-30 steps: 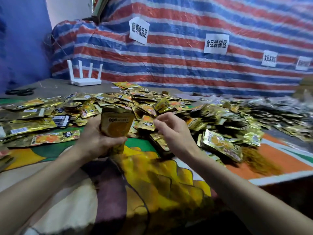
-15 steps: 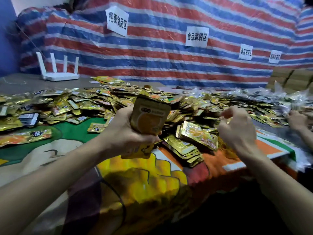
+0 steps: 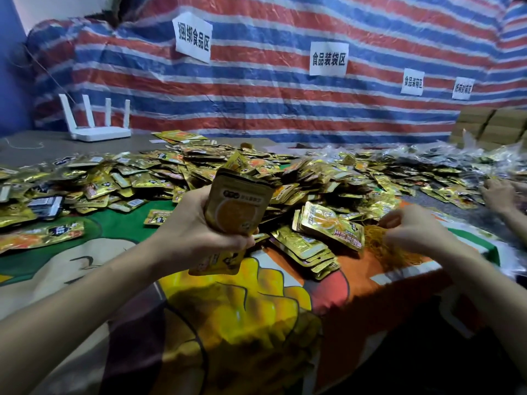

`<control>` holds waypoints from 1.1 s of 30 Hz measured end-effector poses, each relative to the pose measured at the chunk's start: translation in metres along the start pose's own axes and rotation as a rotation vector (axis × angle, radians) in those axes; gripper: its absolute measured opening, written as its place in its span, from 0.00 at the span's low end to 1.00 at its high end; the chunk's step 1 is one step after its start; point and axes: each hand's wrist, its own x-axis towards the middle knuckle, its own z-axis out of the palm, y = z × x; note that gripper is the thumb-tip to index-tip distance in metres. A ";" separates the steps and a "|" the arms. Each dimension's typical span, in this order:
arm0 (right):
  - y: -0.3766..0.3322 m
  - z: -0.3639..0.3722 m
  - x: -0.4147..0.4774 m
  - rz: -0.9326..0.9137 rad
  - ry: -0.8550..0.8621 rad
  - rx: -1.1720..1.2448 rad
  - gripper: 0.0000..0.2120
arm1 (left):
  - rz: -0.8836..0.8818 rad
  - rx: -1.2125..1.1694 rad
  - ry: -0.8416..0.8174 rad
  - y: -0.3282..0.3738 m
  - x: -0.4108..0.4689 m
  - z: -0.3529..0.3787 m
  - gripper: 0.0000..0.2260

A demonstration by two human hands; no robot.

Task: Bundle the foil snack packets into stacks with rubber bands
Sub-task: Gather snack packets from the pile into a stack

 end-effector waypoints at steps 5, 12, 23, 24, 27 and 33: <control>-0.004 -0.002 0.027 0.108 0.165 0.084 0.07 | -0.037 -0.012 0.015 -0.004 -0.002 -0.007 0.23; -0.013 0.022 0.043 0.264 0.176 0.078 0.11 | -0.052 -0.018 0.017 -0.002 -0.005 -0.016 0.23; -0.056 -0.015 0.029 0.022 0.396 0.150 0.06 | -0.053 -0.101 0.072 -0.007 -0.011 -0.036 0.22; -0.068 -0.017 0.025 -0.046 0.381 0.211 0.06 | -0.067 -0.132 0.089 -0.008 -0.012 -0.038 0.23; -0.115 -0.017 0.011 -0.224 0.288 0.380 0.04 | -0.105 -0.255 0.205 -0.014 -0.011 -0.045 0.20; -0.219 0.027 -0.033 -0.489 -0.056 0.630 0.04 | -0.260 -0.447 0.309 -0.027 -0.014 -0.076 0.15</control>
